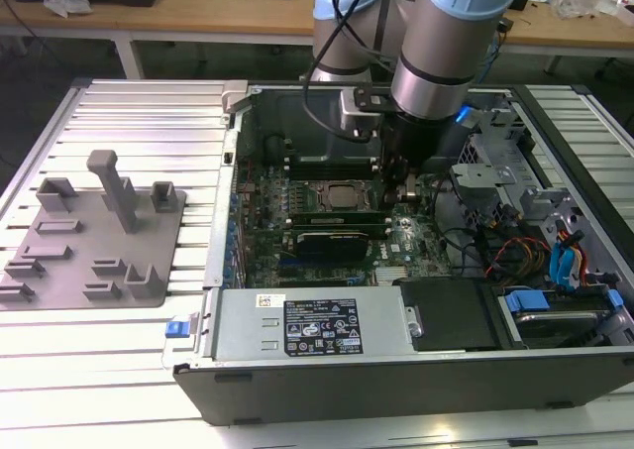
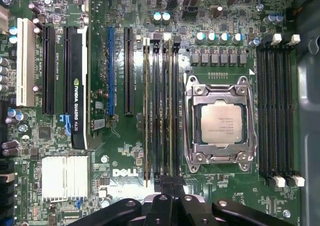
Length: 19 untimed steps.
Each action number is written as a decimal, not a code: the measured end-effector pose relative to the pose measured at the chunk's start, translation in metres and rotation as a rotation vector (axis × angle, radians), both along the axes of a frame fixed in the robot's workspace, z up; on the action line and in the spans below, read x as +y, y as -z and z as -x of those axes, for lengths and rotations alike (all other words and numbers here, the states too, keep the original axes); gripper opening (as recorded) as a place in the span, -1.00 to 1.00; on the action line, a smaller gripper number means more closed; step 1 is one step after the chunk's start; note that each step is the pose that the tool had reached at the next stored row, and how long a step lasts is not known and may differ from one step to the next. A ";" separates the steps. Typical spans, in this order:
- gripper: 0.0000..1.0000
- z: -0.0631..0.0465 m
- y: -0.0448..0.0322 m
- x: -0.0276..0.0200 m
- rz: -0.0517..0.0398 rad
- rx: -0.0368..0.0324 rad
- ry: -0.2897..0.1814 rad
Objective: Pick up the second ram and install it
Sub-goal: 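Press down the second ram until it locks into place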
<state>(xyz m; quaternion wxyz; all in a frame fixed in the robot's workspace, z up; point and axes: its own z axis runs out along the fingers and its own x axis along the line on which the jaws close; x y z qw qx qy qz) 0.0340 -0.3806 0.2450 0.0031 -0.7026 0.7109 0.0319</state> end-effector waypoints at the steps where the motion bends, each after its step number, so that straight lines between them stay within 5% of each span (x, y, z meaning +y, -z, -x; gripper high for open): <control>1: -0.84 0.000 0.0039 0.0001 0.0000 0.0000 0.000; 19: -0.84 0.001 0.0169 0.0024 0.0001 0.0001 0.000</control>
